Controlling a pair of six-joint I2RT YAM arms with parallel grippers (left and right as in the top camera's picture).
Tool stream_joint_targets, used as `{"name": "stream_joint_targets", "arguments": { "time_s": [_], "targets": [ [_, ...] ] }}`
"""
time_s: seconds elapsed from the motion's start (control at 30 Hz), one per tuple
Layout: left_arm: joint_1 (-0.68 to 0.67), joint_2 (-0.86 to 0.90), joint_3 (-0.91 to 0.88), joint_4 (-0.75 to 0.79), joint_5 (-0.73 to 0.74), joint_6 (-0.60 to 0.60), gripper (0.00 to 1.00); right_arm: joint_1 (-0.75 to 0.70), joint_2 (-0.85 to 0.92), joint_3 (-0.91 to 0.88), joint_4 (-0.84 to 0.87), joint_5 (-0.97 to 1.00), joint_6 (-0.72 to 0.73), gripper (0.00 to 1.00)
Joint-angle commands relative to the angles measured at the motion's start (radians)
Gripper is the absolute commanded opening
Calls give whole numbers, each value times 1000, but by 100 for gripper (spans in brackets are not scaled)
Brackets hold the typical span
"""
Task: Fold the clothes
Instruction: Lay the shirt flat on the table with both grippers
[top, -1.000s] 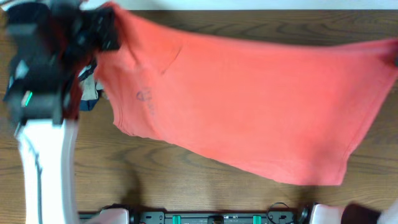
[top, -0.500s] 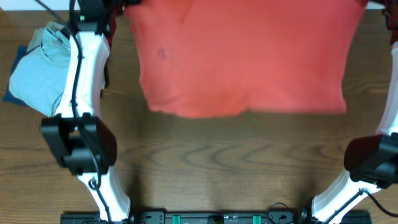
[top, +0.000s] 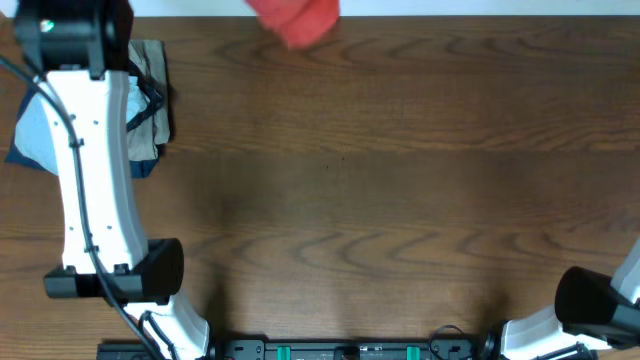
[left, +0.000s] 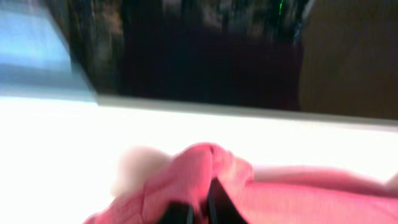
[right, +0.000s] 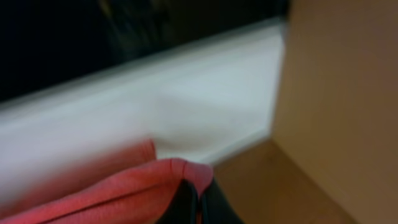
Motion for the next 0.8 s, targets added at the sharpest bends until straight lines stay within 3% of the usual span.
{"name": "stream_joint_targets", "arguments": {
  "time_s": [0.0,0.1,0.27,0.6,0.77],
  "targets": [
    [7,39,-22,-211,48,2,6,-24,36,-49,-101,130,-12,1],
    [-15,49,-75,-439,47,19,6,-24,43,-117,-211,129,-12,1],
    [-62,59,-242,-592,47,94,6,-24,44,-292,-325,134,-11,1],
    [-111,59,-704,-689,47,100,6,-26,44,-771,-403,133,142,1],
    [-113,55,-903,-693,47,99,6,-39,44,-925,-405,133,193,1]
  ]
}}
